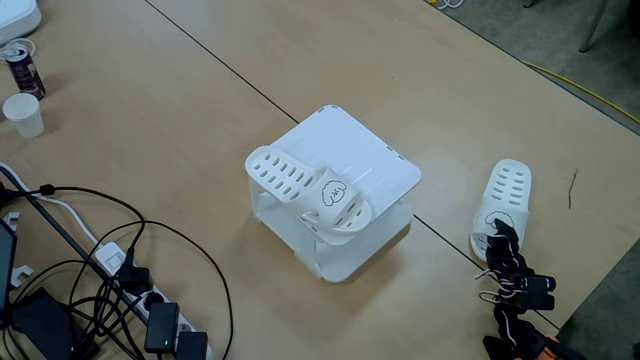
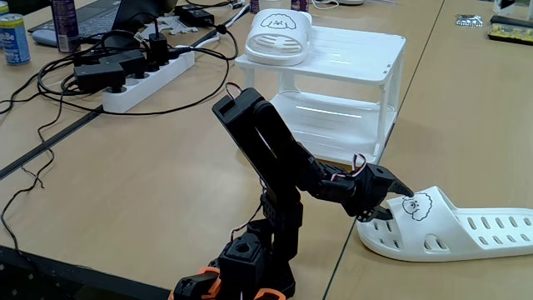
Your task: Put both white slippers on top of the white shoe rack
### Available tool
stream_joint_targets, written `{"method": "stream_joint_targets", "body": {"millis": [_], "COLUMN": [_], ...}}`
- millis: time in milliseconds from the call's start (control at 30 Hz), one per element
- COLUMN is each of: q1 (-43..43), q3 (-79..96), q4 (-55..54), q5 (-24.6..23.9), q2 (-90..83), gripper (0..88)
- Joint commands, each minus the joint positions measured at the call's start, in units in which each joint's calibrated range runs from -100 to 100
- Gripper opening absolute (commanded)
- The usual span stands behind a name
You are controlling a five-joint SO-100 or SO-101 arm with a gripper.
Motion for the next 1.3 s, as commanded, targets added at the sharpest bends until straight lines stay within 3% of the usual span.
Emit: {"method": "stream_joint_targets", "body": {"millis": [0, 233, 1033, 1200, 1267], "q1": [0.7, 2.7, 3.2, 2.2, 1.5], "q3": [-0.7, -1.3, -5.7, -5.4, -5.4], "q4": [-0.9, -6.0, -5.9, -5.7, -5.7], "q5": [0.4, 0.4, 0.4, 0.4, 0.4], "q2": [1.1, 5.3, 5.5, 5.5, 5.5], "gripper": [16.9, 16.9, 16.7, 0.3, 1.1]}}
